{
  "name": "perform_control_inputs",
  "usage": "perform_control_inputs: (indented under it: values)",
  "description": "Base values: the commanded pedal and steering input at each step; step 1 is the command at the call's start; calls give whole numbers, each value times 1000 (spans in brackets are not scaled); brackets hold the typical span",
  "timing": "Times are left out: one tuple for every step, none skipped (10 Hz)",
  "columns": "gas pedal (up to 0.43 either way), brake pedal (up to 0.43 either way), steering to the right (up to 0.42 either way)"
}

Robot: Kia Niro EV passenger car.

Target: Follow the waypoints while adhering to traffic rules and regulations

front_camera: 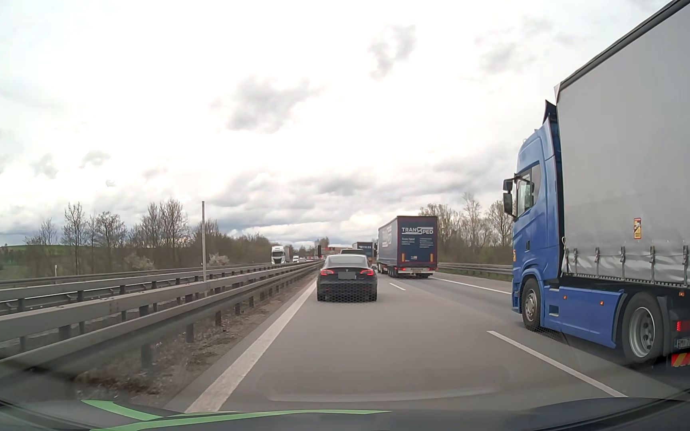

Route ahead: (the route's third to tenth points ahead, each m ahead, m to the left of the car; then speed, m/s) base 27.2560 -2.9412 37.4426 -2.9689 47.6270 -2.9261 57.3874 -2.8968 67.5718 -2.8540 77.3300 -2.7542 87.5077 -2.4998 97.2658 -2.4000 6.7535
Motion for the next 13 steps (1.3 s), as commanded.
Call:
perform_control_inputs:
  values:
    - [28,0,-1]
    - [0,0,-1]
    - [0,0,-1]
    - [0,0,-1]
    - [0,0,-1]
    - [0,0,0]
    - [0,0,0]
    - [0,0,0]
    - [0,0,0]
    - [0,0,0]
    - [0,0,0]
    - [0,0,0]
    - [0,0,0]
